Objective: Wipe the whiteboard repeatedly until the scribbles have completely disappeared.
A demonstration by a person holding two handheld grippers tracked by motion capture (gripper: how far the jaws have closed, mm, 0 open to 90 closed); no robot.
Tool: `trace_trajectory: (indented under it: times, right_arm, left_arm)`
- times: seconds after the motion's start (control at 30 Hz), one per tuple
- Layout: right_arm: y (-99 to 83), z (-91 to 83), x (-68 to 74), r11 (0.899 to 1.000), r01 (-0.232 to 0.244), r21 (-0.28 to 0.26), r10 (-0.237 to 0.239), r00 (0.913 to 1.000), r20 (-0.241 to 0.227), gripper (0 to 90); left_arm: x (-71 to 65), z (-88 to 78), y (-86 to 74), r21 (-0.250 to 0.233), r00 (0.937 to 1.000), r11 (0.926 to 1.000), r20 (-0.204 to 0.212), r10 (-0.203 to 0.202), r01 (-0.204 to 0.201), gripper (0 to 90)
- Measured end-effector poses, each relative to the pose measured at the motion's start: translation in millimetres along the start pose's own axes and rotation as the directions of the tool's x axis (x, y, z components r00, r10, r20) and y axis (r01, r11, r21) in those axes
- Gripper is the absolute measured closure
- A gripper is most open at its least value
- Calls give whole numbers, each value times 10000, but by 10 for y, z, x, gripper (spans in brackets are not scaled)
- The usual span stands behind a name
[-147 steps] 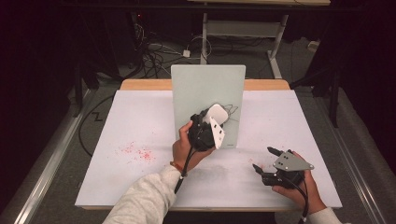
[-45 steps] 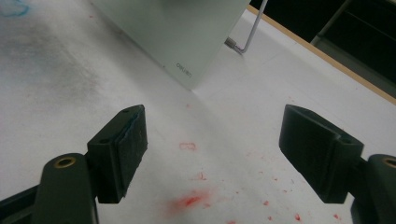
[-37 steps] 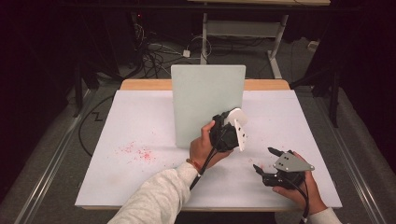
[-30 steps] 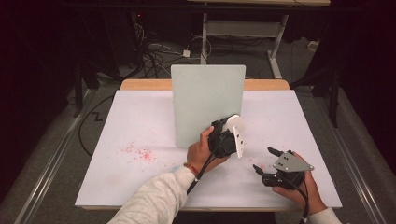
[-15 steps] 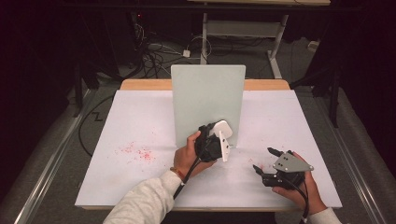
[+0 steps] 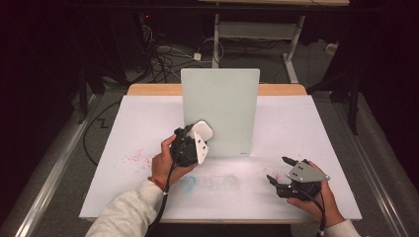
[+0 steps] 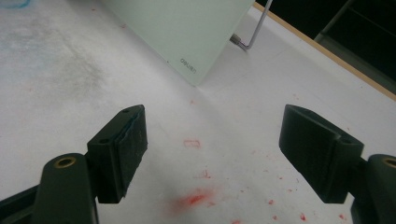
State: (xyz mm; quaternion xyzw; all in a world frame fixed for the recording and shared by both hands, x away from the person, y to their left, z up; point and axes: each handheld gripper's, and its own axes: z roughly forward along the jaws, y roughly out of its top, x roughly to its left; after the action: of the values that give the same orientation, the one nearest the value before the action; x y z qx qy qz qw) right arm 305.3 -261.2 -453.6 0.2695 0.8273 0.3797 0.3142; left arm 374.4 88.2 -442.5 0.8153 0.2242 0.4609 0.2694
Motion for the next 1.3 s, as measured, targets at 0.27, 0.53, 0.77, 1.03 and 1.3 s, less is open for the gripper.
trace_trajectory:
  times: [0.27, 0.53, 0.77, 1.03, 1.3]
  right_arm:
    - [1, -3, 3, 10000, 24, -5, -24, 10000, -3, 241]
    - [3, -3, -1, 9999, 154, -32, -154, 9999, -34, 241]
    - [3, 1, -3, 10000, 88, -11, -88, 10000, -20, 241]
    - [6, 0, -15, 10000, -11, -6, 11, 10000, 72, 241]
    - [5, -7, -20, 10000, 28, -51, -27, 9999, 131, 241]
  left_arm:
    - [160, -60, -144, 113, 9986, 9986, -148, -515, 516, 281]
    - [182, -66, -168, 113, 9973, 9973, -74, -725, 726, 283]
    - [194, -79, -159, 79, 9973, 9973, -17, -732, 732, 284]
    - [236, -128, -137, -133, 9940, 9942, 268, -1062, 1066, 288]
    - [267, -187, -126, -310, 9915, 9918, 440, -1228, 1242, 288]
